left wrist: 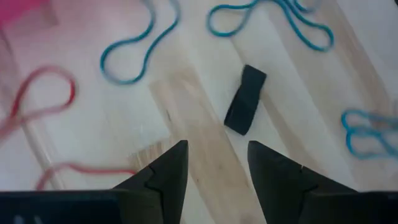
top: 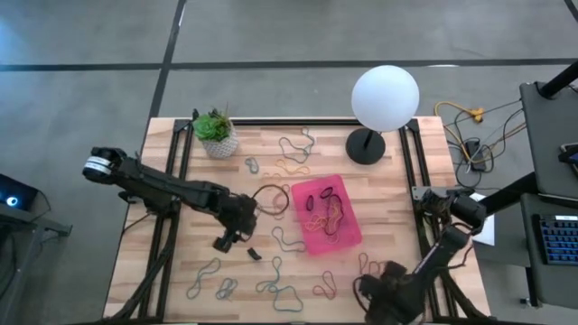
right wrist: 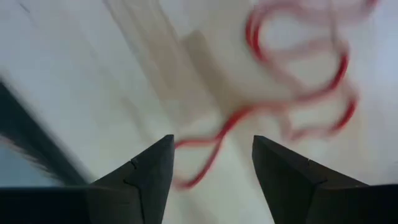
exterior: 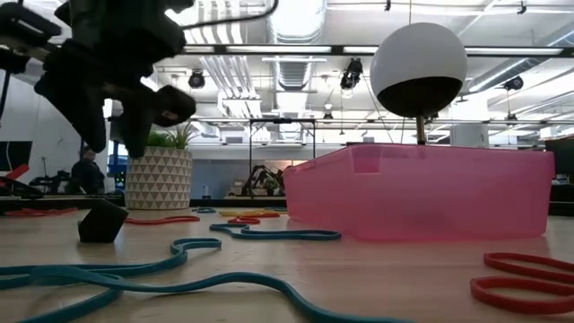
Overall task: Pick and place rubber bands into bin
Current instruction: Put the red rubber band into the pink bin
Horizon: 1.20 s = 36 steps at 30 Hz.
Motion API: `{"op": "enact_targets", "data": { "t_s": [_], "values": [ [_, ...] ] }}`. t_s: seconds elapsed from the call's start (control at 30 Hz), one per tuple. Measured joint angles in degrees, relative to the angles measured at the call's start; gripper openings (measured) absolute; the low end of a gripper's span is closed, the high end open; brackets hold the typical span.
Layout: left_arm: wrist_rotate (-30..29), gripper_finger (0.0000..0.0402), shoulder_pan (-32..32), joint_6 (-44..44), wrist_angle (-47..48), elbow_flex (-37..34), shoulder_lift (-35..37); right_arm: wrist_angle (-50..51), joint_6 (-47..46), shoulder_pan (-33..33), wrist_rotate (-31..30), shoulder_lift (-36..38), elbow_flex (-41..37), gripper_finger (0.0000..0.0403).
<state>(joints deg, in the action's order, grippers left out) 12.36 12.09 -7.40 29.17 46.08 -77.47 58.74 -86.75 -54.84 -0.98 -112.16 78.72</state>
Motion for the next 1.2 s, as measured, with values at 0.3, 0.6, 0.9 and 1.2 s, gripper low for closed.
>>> {"op": "enact_targets", "data": {
  "t_s": [0.3,0.6,0.9,1.2],
  "values": [
    [-0.48,0.015,-2.36,17.22,-1.7,0.49,-0.51,-1.18,-35.31,-1.78,-5.06,4.11,-2.29,0.0203],
    [7.63,0.015,-8.43,20.79,-1.32,-3.06,0.45,-5.69,-38.12,5.66,-2.19,12.89,-11.45,0.0203],
    [9.18,0.015,-8.5,19.08,-0.59,-3.36,5.21,-19.71,25.83,8.1,-1.87,12.04,-13.03,0.0203],
    [4.37,0.015,-8.45,19.49,2.25,-4.49,13.58,-11.53,26.79,8.25,-3.32,8.87,-13.17,0.0203]
  ]
}}
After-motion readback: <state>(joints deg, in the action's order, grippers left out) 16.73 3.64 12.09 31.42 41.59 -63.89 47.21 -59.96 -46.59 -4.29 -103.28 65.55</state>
